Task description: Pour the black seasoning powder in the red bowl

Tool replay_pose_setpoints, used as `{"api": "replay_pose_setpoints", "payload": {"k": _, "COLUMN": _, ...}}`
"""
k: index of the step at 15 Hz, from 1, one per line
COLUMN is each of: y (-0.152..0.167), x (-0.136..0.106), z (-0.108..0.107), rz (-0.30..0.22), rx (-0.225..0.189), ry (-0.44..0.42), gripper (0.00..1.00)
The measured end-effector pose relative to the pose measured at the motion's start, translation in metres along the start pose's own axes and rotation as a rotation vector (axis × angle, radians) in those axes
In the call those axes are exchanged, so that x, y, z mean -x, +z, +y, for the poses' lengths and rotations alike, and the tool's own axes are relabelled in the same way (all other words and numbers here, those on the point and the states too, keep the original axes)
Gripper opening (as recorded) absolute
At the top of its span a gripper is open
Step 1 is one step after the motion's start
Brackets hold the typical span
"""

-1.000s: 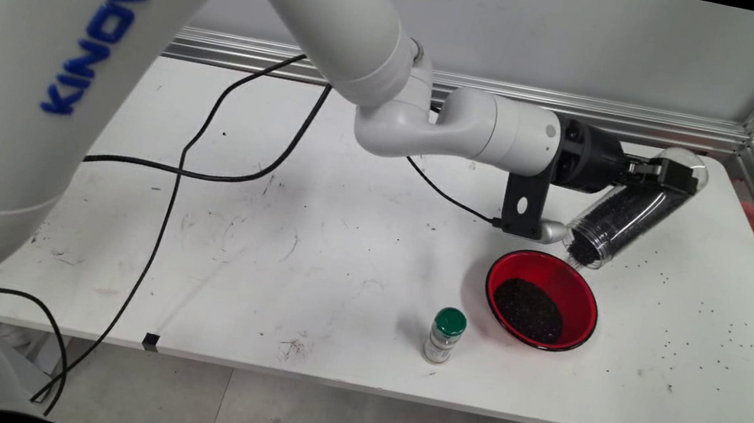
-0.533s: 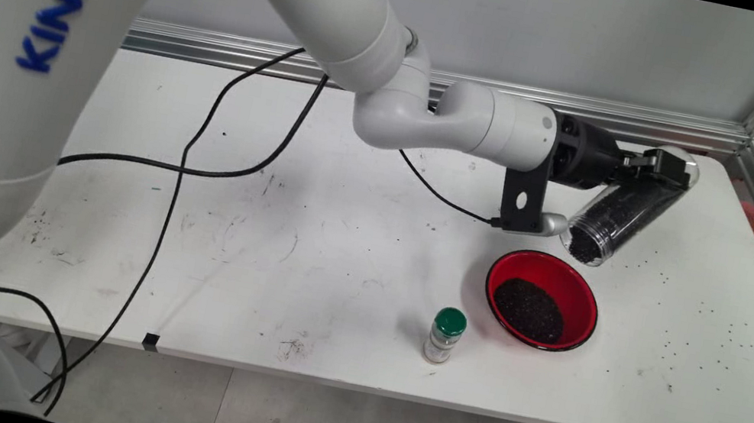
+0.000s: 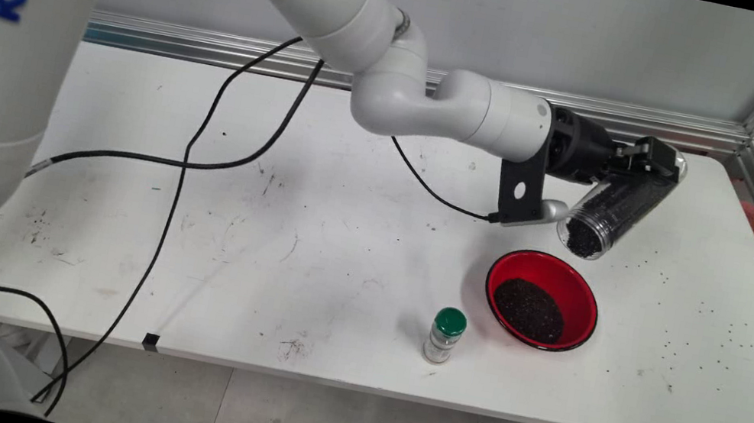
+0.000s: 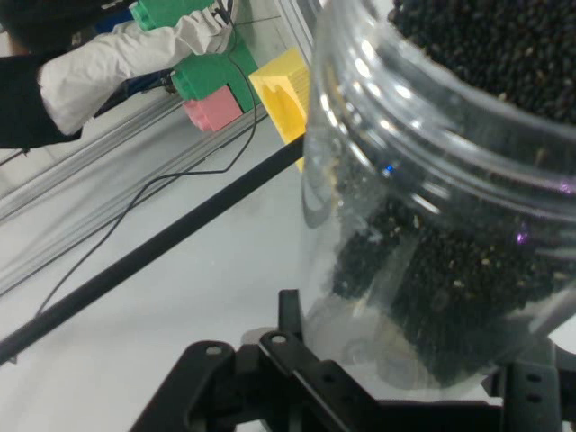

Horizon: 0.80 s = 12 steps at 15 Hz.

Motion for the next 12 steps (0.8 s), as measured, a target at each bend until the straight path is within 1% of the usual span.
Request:
{"api": "replay_pose_setpoints", "payload": {"k": 7, "y": -0.005, "x": 0.010, "z": -0.001, "rz": 0.026, "rx": 0.018, "ry": -0.081, "gripper": 0.00}}
{"api": "replay_pose_setpoints", "payload": {"k": 12, "y": -0.012, "x": 0.018, "z": -0.004, "rz": 0.049, "rx": 0.040, "ry": -0.157, "gripper": 0.00}}
